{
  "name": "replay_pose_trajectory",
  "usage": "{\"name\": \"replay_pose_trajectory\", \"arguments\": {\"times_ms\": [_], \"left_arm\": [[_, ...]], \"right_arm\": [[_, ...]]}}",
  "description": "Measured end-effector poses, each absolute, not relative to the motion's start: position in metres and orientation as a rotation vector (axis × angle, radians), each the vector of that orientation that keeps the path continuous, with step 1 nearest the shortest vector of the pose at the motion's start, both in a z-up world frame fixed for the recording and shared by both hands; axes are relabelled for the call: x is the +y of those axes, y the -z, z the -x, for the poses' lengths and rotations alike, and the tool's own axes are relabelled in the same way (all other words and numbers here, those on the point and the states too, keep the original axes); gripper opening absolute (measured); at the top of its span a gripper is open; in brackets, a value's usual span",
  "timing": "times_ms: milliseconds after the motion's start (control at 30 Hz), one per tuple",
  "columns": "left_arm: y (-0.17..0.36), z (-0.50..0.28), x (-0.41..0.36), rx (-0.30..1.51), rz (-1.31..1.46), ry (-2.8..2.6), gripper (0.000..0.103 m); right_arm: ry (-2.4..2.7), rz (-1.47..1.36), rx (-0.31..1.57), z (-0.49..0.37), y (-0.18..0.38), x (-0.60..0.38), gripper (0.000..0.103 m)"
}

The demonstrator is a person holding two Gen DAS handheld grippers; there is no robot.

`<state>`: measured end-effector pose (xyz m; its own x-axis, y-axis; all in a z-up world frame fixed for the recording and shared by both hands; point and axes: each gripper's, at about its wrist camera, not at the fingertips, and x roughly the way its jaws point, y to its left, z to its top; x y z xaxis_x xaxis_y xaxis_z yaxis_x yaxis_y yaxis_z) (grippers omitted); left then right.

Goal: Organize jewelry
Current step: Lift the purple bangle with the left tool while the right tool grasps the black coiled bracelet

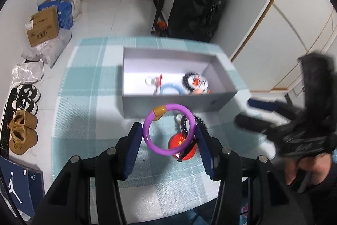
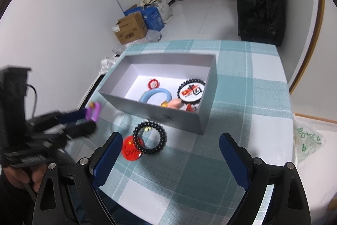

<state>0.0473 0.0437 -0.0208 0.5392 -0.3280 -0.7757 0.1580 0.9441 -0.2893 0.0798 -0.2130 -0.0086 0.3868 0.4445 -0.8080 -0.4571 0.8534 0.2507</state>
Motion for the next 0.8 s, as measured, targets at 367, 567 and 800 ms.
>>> {"name": "replay_pose_trajectory", "arguments": {"times_ms": [367,567,800], "left_arm": [[-0.002,-0.046,0.072,0.859,0.293,0.270,0.046],[-0.005,-0.046,0.081,0.840,0.306,0.270,0.046],[-0.006,-0.044,0.090,0.834,0.330,0.276,0.046]], "right_arm": [[-0.622,0.081,1.093,-0.079,0.032,-0.184,0.091],[-0.642,0.111,1.132,-0.085,0.046,-0.166,0.080],[-0.628,0.144,1.130,-0.090,0.052,-0.152,0.072]]}}
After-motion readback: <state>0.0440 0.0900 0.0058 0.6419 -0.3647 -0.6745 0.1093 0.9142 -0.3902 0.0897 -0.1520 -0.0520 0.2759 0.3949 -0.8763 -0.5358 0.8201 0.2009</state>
